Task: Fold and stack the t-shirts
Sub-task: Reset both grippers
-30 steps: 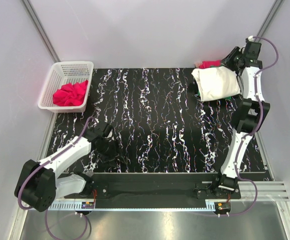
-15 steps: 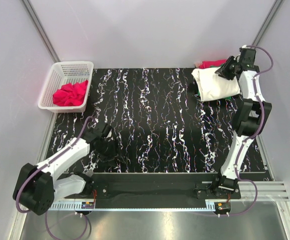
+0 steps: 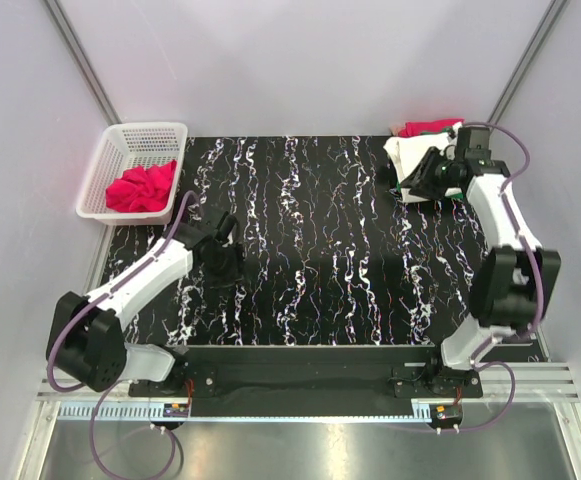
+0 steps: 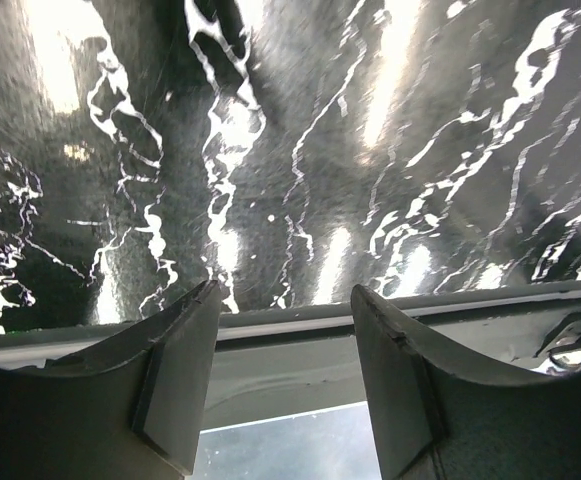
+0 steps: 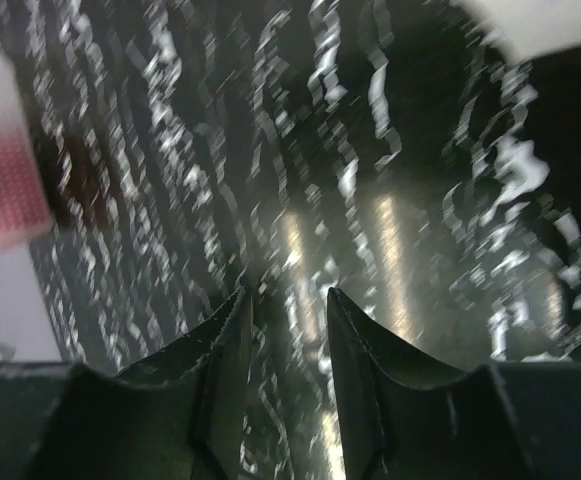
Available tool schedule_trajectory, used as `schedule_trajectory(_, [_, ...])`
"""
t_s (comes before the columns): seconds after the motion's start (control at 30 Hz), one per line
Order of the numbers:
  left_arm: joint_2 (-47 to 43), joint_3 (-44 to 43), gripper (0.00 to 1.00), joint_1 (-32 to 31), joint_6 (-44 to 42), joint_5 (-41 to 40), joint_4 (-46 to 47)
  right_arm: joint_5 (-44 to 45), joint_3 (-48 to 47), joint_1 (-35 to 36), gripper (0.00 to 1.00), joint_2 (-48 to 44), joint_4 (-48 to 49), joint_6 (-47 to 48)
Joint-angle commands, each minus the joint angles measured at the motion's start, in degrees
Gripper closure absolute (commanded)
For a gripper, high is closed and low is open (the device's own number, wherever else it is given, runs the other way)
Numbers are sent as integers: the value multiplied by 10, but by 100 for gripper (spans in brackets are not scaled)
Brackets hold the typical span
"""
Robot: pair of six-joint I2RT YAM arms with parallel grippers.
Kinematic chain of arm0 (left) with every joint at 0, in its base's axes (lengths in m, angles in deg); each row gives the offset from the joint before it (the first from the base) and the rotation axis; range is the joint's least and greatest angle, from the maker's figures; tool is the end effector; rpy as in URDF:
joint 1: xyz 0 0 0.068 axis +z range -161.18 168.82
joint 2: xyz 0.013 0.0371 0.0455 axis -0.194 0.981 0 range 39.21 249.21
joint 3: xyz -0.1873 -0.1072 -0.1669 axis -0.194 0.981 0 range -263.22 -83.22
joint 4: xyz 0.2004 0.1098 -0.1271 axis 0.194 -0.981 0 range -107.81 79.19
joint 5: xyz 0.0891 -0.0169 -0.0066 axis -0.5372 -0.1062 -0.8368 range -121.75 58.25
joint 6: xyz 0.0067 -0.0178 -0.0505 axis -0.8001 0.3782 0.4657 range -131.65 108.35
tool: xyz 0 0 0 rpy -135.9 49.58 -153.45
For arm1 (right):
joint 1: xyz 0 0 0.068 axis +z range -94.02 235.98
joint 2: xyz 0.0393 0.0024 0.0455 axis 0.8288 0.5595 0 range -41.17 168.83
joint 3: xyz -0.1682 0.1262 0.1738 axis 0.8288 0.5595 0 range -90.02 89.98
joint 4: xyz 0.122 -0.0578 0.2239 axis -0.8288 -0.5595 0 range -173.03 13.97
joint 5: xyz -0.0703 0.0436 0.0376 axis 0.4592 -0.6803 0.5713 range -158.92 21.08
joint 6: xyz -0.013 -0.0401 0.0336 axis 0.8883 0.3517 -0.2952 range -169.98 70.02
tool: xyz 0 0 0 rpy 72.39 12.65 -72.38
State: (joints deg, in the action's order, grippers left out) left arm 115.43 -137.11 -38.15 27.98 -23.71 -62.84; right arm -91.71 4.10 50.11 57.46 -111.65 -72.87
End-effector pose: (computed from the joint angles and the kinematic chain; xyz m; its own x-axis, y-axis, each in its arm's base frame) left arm 0.2080 -0.1114 0.2271 -0.9688 -0.2158 -0.1217 -0.1759 0.9450 -0.2756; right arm 0.3821 -0.0254 0.2991 -0.7479 0.4374 -0.4994 0.1403 0.8394 0.5252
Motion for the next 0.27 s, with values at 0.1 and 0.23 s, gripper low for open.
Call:
schedule_trajectory(0.1, [-33, -21, 39, -9, -5, -38, -2, -25, 111, 73, 57, -147, -69, 2])
schedule_trajectory(0.23, [-57, -3, 41, -11, -8, -48, 8, -28, 140, 89, 58, -175, -90, 12])
